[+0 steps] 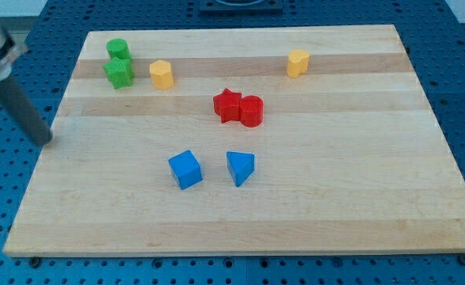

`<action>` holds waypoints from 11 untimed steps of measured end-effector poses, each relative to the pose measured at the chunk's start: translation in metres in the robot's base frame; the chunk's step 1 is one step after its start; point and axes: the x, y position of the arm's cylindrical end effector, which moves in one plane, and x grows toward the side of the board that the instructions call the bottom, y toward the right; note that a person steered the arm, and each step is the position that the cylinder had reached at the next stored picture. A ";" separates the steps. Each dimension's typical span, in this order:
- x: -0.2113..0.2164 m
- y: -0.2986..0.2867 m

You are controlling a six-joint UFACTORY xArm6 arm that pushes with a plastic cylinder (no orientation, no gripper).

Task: Place the green star to the bottom of red star

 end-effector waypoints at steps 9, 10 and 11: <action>-0.137 0.092; -0.161 0.050; -0.175 0.015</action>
